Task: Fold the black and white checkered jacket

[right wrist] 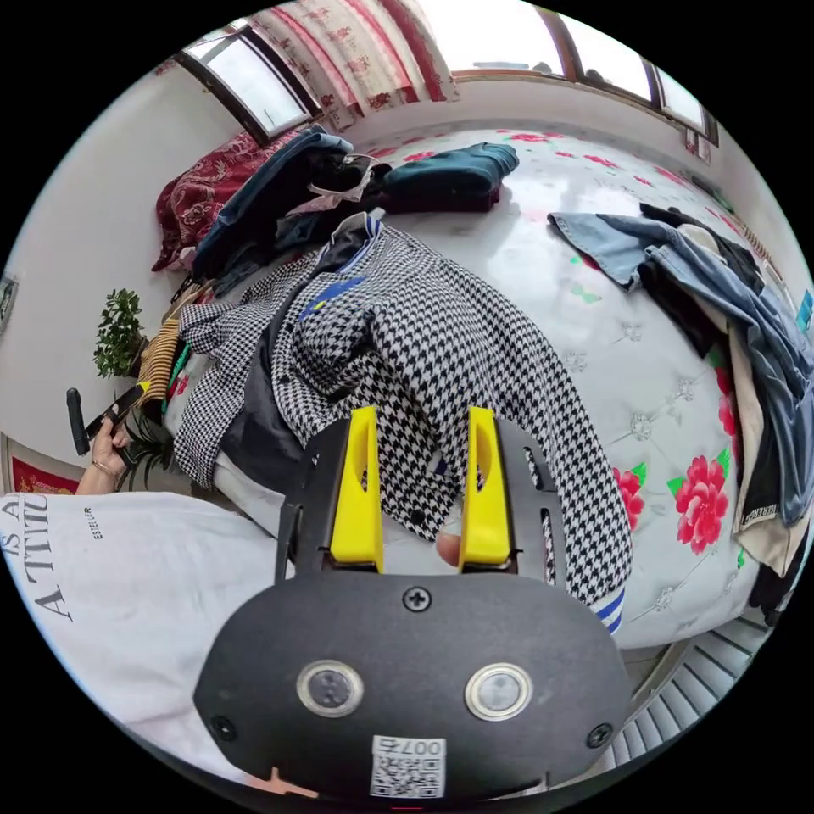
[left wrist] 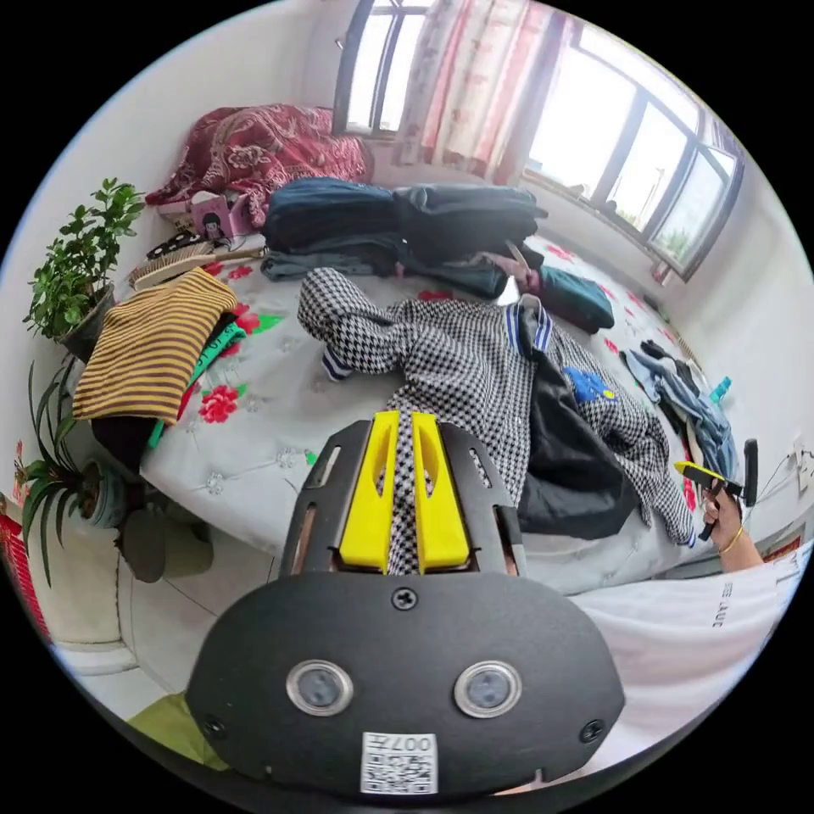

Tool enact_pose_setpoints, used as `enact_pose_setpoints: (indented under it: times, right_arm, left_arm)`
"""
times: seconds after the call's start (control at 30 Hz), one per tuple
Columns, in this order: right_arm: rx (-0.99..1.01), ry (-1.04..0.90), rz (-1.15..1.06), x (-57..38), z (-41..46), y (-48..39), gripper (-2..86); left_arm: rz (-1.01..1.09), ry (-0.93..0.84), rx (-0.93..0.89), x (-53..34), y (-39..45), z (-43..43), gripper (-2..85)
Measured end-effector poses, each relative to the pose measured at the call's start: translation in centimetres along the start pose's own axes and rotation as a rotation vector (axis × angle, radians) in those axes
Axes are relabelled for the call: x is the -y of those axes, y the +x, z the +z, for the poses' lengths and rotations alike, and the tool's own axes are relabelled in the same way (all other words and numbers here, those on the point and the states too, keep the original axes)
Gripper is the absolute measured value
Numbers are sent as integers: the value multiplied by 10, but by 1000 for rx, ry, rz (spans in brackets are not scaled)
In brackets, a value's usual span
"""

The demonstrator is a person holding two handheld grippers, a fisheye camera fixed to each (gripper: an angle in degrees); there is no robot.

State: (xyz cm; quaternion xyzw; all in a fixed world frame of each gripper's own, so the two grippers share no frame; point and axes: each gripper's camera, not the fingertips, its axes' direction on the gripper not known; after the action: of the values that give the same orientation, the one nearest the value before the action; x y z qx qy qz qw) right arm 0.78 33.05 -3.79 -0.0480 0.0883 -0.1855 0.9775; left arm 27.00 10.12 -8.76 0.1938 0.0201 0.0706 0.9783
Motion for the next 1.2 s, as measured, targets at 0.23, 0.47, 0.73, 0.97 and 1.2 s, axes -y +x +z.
enact_pose_setpoints:
  times: [0.23, 0.47, 0.73, 0.97, 1.2]
  right_arm:
    - [-210, -95, 23, 40, 25, 20, 115]
    - [-211, -212, 51, 73, 34, 55, 53]
    - [-561, 190, 115, 155, -124, 99, 56]
    - [-247, 113, 62, 109, -76, 110, 96]
    - [52, -69, 118, 24, 19, 116, 110]
  left_arm:
    - [167, -190, -248, 10, 100, 67, 47]
    - [536, -348, -296, 15, 242, 125, 17]
    - [614, -543, -160, 11, 245, 176, -9]
    - [568, -439, -320, 33, 235, 135, -9]
    - [659, -381, -442, 66, 261, 123, 9]
